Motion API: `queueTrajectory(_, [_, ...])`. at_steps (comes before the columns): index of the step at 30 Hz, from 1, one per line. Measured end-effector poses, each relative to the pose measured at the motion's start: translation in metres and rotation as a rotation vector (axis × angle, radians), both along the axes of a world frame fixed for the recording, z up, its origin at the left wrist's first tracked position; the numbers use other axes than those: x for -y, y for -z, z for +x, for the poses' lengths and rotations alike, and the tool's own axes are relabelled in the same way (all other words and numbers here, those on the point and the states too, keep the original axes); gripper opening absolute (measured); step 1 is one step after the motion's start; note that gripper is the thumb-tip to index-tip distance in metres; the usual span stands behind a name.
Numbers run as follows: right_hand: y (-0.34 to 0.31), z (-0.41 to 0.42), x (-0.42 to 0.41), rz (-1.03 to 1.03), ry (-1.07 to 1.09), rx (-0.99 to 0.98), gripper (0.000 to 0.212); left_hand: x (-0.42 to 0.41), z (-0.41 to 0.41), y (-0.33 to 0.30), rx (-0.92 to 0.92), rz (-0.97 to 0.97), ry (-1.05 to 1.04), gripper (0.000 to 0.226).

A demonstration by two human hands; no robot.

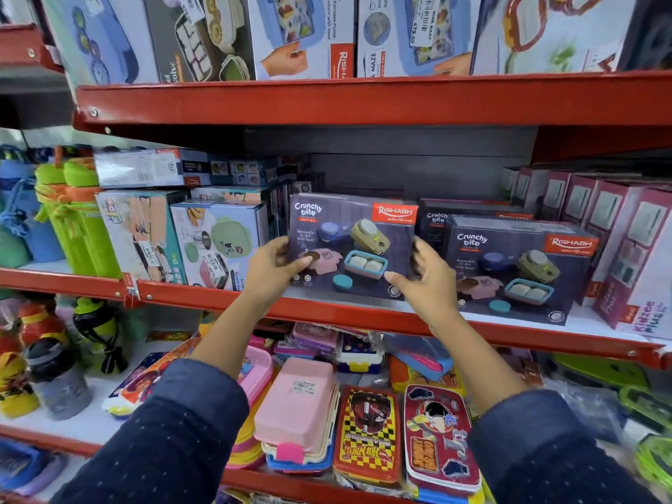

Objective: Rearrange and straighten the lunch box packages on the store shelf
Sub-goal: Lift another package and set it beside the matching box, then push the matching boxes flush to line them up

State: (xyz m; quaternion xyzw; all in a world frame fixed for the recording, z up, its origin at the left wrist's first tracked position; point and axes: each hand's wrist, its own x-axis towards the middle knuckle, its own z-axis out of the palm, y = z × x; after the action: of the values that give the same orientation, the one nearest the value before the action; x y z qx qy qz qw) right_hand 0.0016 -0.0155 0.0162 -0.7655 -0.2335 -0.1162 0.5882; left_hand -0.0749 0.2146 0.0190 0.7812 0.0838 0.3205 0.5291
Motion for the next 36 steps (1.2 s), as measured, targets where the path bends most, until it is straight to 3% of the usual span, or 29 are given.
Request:
queueTrajectory(4, [0.015,0.012,-0.012,-0.135,0.127,0.068,0.067,-0.005,0.019,0.014,-0.092,-0.004,-0.066,0.032])
queueTrajectory(7, [0.024,0.018,-0.016,-0.203,0.19,0.07,0.064,-0.001,0.027,0.019,-0.133,-0.01,-0.104,0.051])
queueTrajectory(13, [0.027,0.026,-0.016,-0.245,0.191,0.061,0.065,0.004,0.036,0.027,-0.151,-0.033,-0.119,0.046])
queueTrajectory(15, [0.023,0.028,-0.016,-0.264,0.197,0.071,0.076,0.005,0.037,0.027,-0.139,-0.041,-0.113,0.063])
queueTrajectory(17, [0.018,0.029,-0.015,-0.211,0.186,0.056,0.088,0.004,0.037,0.023,-0.11,-0.038,-0.119,0.1])
queueTrajectory(19, [0.012,0.03,-0.017,-0.147,0.153,0.016,0.088,0.005,0.039,0.018,-0.067,-0.047,-0.127,0.115])
queueTrajectory(20, [0.011,0.03,-0.018,-0.134,0.133,-0.003,0.086,0.006,0.041,0.015,-0.062,-0.057,-0.125,0.112])
queueTrajectory(23, [0.01,0.029,-0.023,-0.15,0.113,-0.032,0.074,0.013,0.042,0.012,-0.067,-0.047,-0.132,0.067])
queueTrajectory(25, [0.013,0.028,-0.024,-0.15,0.125,-0.046,0.071,0.013,0.043,0.016,-0.045,-0.018,-0.18,0.053])
queueTrajectory(29, [0.019,0.023,-0.022,-0.155,0.14,-0.031,0.056,0.01,0.035,0.021,-0.019,0.045,-0.262,0.051])
queueTrajectory(36, [0.025,0.005,-0.019,-0.144,0.145,0.013,0.071,0.01,0.016,0.028,0.005,0.018,-0.262,0.071])
